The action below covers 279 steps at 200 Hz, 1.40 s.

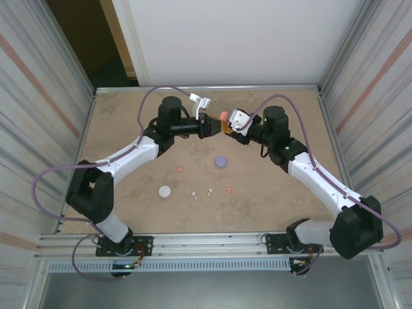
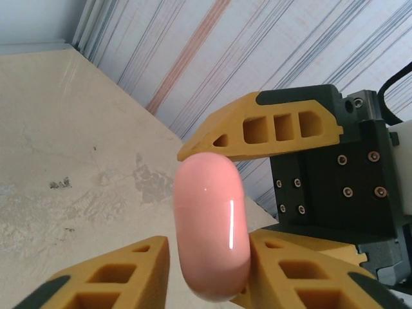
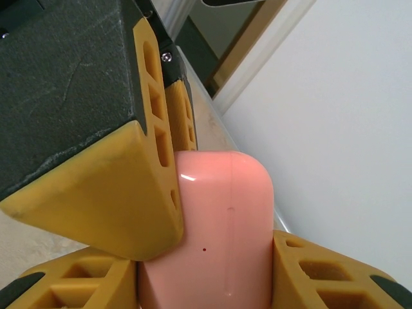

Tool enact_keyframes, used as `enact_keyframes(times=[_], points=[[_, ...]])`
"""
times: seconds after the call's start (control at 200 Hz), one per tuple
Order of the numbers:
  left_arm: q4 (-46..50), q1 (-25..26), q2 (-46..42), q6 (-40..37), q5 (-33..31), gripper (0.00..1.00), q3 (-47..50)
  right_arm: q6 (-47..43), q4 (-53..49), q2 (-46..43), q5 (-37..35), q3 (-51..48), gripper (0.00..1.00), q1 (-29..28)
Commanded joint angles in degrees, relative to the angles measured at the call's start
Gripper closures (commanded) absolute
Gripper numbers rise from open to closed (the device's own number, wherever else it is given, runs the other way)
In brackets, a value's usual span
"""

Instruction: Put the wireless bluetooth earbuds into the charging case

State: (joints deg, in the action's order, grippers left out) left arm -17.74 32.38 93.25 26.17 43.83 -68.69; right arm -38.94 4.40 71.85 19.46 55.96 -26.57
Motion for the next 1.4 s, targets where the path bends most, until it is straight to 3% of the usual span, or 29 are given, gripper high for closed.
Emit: enact_keyframes(times=[0.0, 0.541, 0.747, 0.932, 0.982, 1.002, 1.133, 1.238, 1.393], points=[[0.2, 0.4, 0.5, -1.0, 1.5, 0.70, -2.0, 1.9, 1.3, 0.0, -0.1, 1.3, 0.58, -0.3], [-2.5, 0.4, -0.9, -1.5, 0.2, 0.88, -0.1, 0.9, -4.2, 0.4, 1.9, 2.7, 0.53, -0.2], [-5.3, 0.3, -1.8, -2.6, -1.0, 0.91, 1.8, 0.9, -4.8, -0.3, 2.5, 2.6, 0.38, 0.0], [-15.4, -1.2, -3.3, -1.9, -2.0, 0.95, 7.5, 2.2, -4.2, -2.6, 3.3, 0.9, 0.26, 0.9], [-20.0, -2.0, -3.7, -1.0, -2.4, 0.98, 9.8, 2.6, -3.8, -3.5, 3.5, 0.1, 0.22, 1.1], [-21.7, -2.3, -3.9, -0.5, -2.5, 0.99, 10.7, 2.8, -3.5, -3.9, 3.6, -0.2, 0.14, 1.1], [-31.0, -4.4, -5.1, 1.4, -3.8, 1.00, 16.1, 5.6, -0.6, -6.1, 5.1, -2.6, 0.05, 2.2], [-36.1, -5.4, -6.4, 1.1, -5.3, 1.00, 19.8, 9.4, 2.8, -7.7, 7.0, -4.8, 0.00, 3.1], [-41.4, -5.7, -8.8, -1.1, -7.7, 1.00, 24.1, 14.3, 7.2, -9.7, 8.3, -7.3, 0.01, 3.3]])
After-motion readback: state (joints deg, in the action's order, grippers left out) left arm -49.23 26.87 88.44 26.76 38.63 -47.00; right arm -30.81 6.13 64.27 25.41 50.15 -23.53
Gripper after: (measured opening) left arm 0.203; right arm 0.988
